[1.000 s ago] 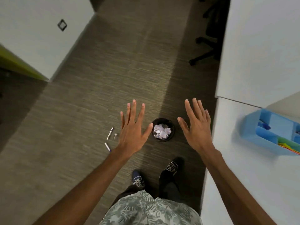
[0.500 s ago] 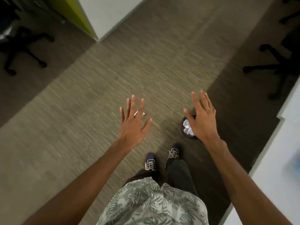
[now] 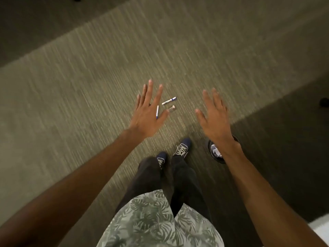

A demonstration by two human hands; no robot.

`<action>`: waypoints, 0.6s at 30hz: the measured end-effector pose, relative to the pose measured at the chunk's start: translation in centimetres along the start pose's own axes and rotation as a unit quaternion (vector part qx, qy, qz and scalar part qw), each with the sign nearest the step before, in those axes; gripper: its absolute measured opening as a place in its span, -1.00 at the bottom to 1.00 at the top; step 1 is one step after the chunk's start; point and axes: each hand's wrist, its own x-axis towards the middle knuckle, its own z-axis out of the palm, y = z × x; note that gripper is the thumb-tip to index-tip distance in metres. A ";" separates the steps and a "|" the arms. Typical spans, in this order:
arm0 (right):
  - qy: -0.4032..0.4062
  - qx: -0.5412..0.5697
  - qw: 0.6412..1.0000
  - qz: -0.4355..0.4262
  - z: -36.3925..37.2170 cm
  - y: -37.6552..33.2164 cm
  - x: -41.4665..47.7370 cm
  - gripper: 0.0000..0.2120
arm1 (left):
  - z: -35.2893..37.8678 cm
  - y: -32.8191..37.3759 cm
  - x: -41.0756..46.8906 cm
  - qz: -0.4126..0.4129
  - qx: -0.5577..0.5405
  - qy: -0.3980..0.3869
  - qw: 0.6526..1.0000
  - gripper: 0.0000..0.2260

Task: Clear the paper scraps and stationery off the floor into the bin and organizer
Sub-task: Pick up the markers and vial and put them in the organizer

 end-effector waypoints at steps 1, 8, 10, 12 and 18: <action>-0.015 -0.003 1.000 -0.004 0.8 0.2 1.0 -0.41 | 0.6 -0.5 0.8 -0.011 -0.006 -0.001 1.000 -0.32; -0.064 0.056 0.996 -0.016 9.1 2.7 7.6 -0.49 | 8.1 -6.4 5.9 -0.077 -0.053 -0.011 0.996 -0.42; -0.062 0.085 0.994 -0.002 12.7 3.9 9.5 -0.54 | 11.5 -8.7 7.3 -0.090 -0.066 -0.020 0.994 -0.42; -0.062 0.101 0.993 0.023 16.7 5.3 11.4 -0.57 | 15.2 -11.3 8.9 -0.103 -0.076 -0.035 0.991 -0.40; -0.072 0.166 0.972 0.151 31.3 10.1 17.6 -0.63 | 28.2 -19.9 13.8 -0.203 -0.154 -0.112 0.960 -0.31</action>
